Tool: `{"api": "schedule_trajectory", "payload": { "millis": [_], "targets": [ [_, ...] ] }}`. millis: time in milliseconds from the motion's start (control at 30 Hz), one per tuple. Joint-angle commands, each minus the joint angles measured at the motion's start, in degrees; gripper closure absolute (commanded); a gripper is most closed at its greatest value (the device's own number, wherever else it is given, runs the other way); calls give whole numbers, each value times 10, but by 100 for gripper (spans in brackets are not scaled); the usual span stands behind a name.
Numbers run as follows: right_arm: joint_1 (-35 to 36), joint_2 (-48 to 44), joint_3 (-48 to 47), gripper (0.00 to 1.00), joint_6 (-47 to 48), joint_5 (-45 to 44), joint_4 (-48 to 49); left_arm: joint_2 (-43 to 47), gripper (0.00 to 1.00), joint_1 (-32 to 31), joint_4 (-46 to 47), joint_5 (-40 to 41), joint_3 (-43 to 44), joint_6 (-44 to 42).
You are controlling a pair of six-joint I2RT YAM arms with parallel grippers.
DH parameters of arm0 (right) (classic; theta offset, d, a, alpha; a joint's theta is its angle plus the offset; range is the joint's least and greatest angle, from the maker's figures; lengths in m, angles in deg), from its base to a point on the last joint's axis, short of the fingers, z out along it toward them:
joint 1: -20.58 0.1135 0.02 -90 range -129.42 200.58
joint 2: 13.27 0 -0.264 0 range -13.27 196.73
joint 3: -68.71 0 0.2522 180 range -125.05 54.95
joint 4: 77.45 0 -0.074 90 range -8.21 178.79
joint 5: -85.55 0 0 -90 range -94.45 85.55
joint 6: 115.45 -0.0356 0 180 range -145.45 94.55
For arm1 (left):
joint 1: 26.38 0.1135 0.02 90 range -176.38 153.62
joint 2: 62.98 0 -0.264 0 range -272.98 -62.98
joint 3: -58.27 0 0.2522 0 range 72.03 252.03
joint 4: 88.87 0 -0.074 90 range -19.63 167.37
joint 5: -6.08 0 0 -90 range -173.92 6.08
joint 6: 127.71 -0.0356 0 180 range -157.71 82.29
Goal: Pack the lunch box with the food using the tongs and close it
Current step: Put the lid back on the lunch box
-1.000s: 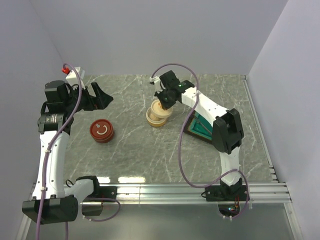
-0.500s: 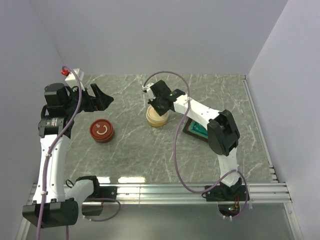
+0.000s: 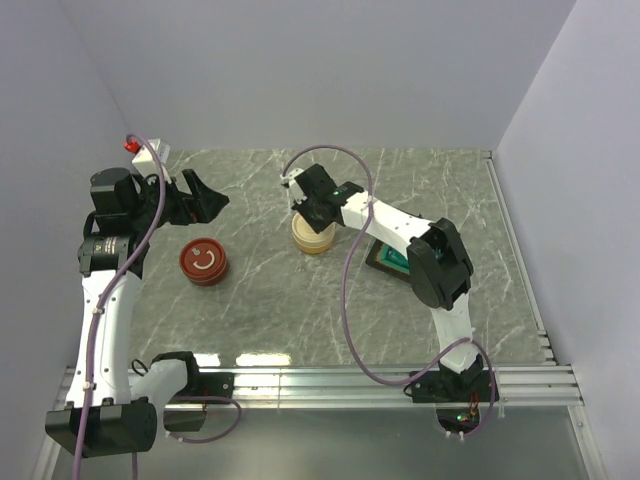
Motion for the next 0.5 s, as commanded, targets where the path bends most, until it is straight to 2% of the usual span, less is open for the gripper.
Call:
{"api": "schedule_trajectory", "payload": {
  "millis": [0,467],
  "targets": [
    [2,6,-34,100,3,-2,16,15,1,0,22,-13,-4,4],
    [-10,36,-56,100,0,30,-8,12,0,1,20,-20,-3,4]
  ]
}}
